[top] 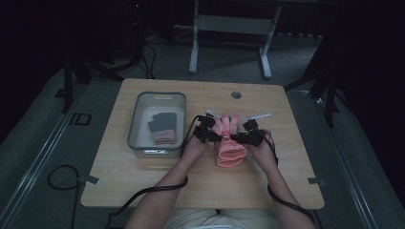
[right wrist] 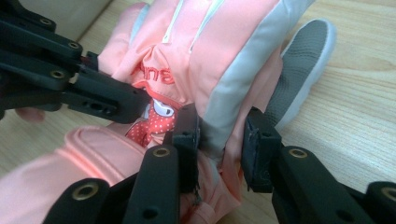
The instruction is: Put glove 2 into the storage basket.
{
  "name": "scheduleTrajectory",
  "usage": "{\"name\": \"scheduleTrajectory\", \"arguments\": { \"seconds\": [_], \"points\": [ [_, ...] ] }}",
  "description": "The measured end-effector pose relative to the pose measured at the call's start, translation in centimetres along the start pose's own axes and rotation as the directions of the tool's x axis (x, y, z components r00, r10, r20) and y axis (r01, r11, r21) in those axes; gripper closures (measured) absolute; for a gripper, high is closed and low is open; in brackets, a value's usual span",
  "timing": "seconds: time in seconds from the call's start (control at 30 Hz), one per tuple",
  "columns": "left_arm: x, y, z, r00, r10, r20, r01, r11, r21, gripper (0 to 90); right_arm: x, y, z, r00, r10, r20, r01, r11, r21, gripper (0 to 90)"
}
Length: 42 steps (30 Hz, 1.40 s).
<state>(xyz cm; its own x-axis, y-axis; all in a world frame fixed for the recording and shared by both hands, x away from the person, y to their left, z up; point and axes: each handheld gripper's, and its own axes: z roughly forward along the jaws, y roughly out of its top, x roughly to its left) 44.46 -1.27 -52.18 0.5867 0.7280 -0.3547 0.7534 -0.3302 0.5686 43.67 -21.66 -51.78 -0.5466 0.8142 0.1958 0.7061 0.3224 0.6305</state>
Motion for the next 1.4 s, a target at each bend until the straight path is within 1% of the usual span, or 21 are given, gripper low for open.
{"name": "scheduleTrajectory", "arguments": {
  "seconds": [0.03, 0.1, 0.13, 0.17, 0.23, 0.27, 0.3, 0.43, 0.5, 0.6, 0.8, 0.9, 0.93, 1.03, 1.07, 1.13, 1.2, 1.23, 1.3, 1.33, 1.4],
  "points": [
    [-0.3, 0.2, -0.5, 0.9999, 0.016, -0.005, -0.016, 0.9999, 0.003, 80.1, 0.0, 0.0, -0.2, 1.0000, 0.007, -0.006, -0.007, 1.000, -0.006, 70.3],
    [-0.4, 0.4, -1.0, 0.9996, 0.026, -0.008, -0.026, 0.9997, 0.000, 80.4, 0.3, 0.1, -0.8, 0.9998, 0.004, -0.020, -0.005, 1.000, -0.029, 70.9],
    [-0.5, 0.4, -1.3, 0.9997, 0.024, -0.008, -0.024, 0.9997, -0.007, 80.4, 0.3, 0.1, -0.8, 0.9998, 0.004, -0.020, -0.005, 1.000, -0.029, 70.9],
    [-0.7, 0.5, -1.8, 0.9994, 0.031, -0.013, -0.031, 0.9994, -0.011, 80.4, 0.4, 0.2, -1.2, 0.9997, 0.006, -0.024, -0.007, 0.999, -0.049, 71.0],
    [-0.7, 0.6, -2.0, 0.9993, 0.033, -0.017, -0.034, 0.9993, -0.016, 80.6, 0.5, 0.3, -1.3, 0.9996, 0.005, -0.027, -0.007, 0.999, -0.050, 71.1],
    [-0.9, 0.8, -2.6, 0.9993, 0.033, -0.017, -0.034, 0.9990, -0.028, 80.5, 0.8, 0.5, -1.7, 0.9996, 0.006, -0.029, -0.008, 0.998, -0.069, 71.1],
    [-0.9, 0.8, -2.6, 0.9993, 0.033, -0.017, -0.034, 0.9990, -0.028, 80.6, 0.9, 0.7, -1.9, 0.9995, 0.003, -0.030, -0.005, 0.997, -0.072, 71.1],
    [-1.4, 1.5, -4.2, 0.9987, 0.048, -0.018, -0.049, 0.9968, -0.064, 80.6, 1.2, 1.4, -3.0, 0.9996, -0.004, -0.029, 0.001, 0.995, -0.102, 71.1],
    [-1.5, 1.6, -4.5, 0.9985, 0.052, -0.019, -0.053, 0.9963, -0.067, 80.6, 1.3, 1.6, -3.3, 0.9996, -0.006, -0.028, 0.003, 0.994, -0.108, 71.1],
    [-1.7, 1.9, -5.4, 0.9986, 0.049, -0.018, -0.050, 0.9950, -0.086, 80.5, 1.8, 2.4, -4.2, 0.9994, -0.018, -0.031, 0.014, 0.991, -0.130, 71.1],
    [-1.8, 2.6, -7.7, 0.9966, 0.062, -0.053, -0.068, 0.9910, -0.115, 80.5, 2.7, 3.8, -4.9, 0.9987, -0.038, -0.032, 0.033, 0.988, -0.153, 71.1],
    [-1.7, 3.0, -9.2, 0.9958, 0.061, -0.069, -0.069, 0.9891, -0.130, 80.4, 3.5, 5.1, -5.4, 0.9973, -0.061, -0.041, 0.054, 0.984, -0.172, 71.1],
    [-1.7, 3.0, -9.2, 0.9958, 0.061, -0.069, -0.069, 0.9891, -0.130, 80.4, 3.5, 5.1, -5.4, 0.9973, -0.061, -0.041, 0.054, 0.984, -0.172, 71.1],
    [-1.4, 3.1, -10.4, 0.9946, 0.055, -0.088, -0.067, 0.9875, -0.142, 80.4, 4.5, 6.3, -5.5, 0.9953, -0.083, -0.050, 0.072, 0.980, -0.186, 71.1],
    [-1.2, 3.0, -11.1, 0.9937, 0.049, -0.101, -0.064, 0.9861, -0.154, 80.4, 4.7, 6.5, -5.4, 0.9948, -0.087, -0.054, 0.075, 0.978, -0.193, 71.1],
    [-1.1, 2.9, -11.4, 0.9932, 0.048, -0.106, -0.064, 0.9857, -0.155, 80.4, 5.2, 7.0, -5.3, 0.9935, -0.096, -0.061, 0.082, 0.977, -0.197, 71.1],
    [-0.6, 2.6, -12.6, 0.9921, 0.034, -0.120, -0.054, 0.9846, -0.166, 80.4, 5.8, 7.5, -5.2, 0.9918, -0.109, -0.066, 0.094, 0.975, -0.201, 71.1],
    [-0.6, 2.6, -12.6, 0.9921, 0.034, -0.120, -0.054, 0.9846, -0.166, 80.4, 5.8, 7.5, -5.2, 0.9918, -0.109, -0.066, 0.094, 0.975, -0.201, 71.1],
    [0.0, 2.4, -13.8, 0.9898, 0.025, -0.140, -0.050, 0.9830, -0.176, 80.4, 6.9, 8.4, -4.8, 0.9883, -0.134, -0.073, 0.116, 0.971, -0.208, 71.1],
    [0.0, 2.4, -13.8, 0.9898, 0.025, -0.140, -0.050, 0.9830, -0.176, 80.4, 6.9, 8.4, -4.8, 0.9883, -0.134, -0.073, 0.116, 0.971, -0.208, 71.1],
    [0.5, 2.2, -14.9, 0.9873, 0.012, -0.158, -0.042, 0.9815, -0.187, 80.4, 7.8, 9.3, -4.4, 0.9851, -0.149, -0.085, 0.129, 0.969, -0.210, 71.1]
  ]
}}
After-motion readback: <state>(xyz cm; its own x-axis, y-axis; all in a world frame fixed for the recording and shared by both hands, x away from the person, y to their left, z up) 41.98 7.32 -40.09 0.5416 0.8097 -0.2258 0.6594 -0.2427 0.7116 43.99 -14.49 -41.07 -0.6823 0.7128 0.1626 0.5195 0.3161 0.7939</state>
